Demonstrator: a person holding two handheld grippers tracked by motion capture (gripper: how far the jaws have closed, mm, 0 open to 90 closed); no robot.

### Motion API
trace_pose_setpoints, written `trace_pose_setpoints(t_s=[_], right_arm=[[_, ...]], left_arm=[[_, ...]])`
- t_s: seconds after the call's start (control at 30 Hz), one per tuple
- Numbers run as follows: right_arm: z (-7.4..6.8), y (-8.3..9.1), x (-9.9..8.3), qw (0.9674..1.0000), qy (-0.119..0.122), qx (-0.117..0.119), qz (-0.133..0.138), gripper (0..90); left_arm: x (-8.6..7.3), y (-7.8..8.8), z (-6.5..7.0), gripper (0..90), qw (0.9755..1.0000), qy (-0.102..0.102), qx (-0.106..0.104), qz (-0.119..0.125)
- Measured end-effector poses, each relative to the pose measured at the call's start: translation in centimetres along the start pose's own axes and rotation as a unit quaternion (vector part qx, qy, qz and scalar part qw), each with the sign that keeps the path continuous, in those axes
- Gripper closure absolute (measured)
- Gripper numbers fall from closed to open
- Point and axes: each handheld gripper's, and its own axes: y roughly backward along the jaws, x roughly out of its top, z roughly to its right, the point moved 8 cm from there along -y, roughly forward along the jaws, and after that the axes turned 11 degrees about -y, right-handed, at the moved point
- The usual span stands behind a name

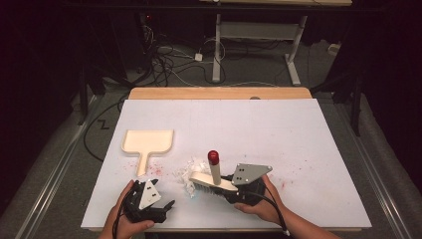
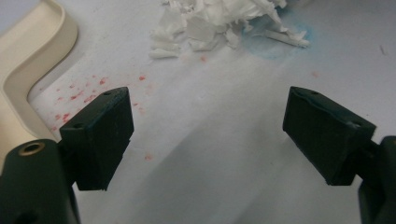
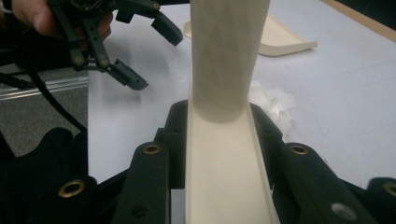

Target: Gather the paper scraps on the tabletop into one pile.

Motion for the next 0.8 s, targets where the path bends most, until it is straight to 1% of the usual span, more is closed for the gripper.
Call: trace_pose_setpoints(t_s=[0.13,0.27,0.3,0.37,0.4,0.43,0.5,0.6,0.63,0.67,0.7,0.73,0.77,0.8], right_arm=[[0.0,2.0,-0.1,1.0000,-0.004,0.002,0.005,67.9],[0.4,4.4,0.4,0.9996,-0.010,-0.010,0.026,68.0],[0.5,4.9,0.5,0.9994,-0.012,-0.017,0.030,68.0],[1.2,5.6,0.9,0.9983,-0.016,-0.042,0.036,68.0],[1.7,5.8,1.0,0.9973,-0.023,-0.055,0.042,68.0],[2.4,5.9,1.1,0.9955,-0.034,-0.073,0.049,68.0],[3.6,5.4,1.1,0.9907,-0.044,-0.117,0.054,68.0],[4.9,3.6,0.8,0.9850,-0.066,-0.151,0.051,68.0],[5.3,2.9,0.7,0.9826,-0.061,-0.169,0.048,68.0],[5.7,2.2,0.7,0.9789,-0.055,-0.191,0.046,68.0],[6.1,1.4,0.7,0.9755,-0.052,-0.209,0.044,68.0],[6.4,0.7,0.7,0.9725,-0.050,-0.223,0.044,68.0],[6.7,0.0,0.6,0.9694,-0.048,-0.236,0.046,68.0],[7.0,-0.7,0.6,0.9670,-0.047,-0.246,0.045,68.0]], left_arm=[[0.0,0.1,-0.1,15.5,1.0000,0.000,0.003,0.002],[0.1,0.1,0.0,15.5,1.0000,0.000,0.003,0.001],[0.1,0.1,0.0,15.5,1.0000,-0.003,0.003,-0.001],[0.2,0.1,-0.2,15.5,0.9999,-0.009,0.009,0.000],[0.2,0.1,-0.2,15.5,1.0000,0.000,0.006,0.002],[0.2,0.1,-0.3,15.5,1.0000,0.002,0.006,0.003],[0.2,0.1,-0.4,15.5,1.0000,0.004,0.007,0.004],[0.2,0.1,-0.4,15.5,1.0000,0.004,0.007,0.004],[0.2,0.1,-0.4,15.5,1.0000,0.005,0.006,0.004],[0.2,0.0,-0.5,15.5,1.0000,0.000,0.008,0.006],[0.2,0.0,-0.4,15.5,1.0000,0.004,0.004,0.003],[0.2,0.0,-0.5,15.5,1.0000,0.000,0.007,0.006],[0.1,0.1,-0.4,15.5,1.0000,0.003,0.004,0.003],[0.1,0.1,-0.4,15.5,1.0000,0.004,0.004,0.004]])
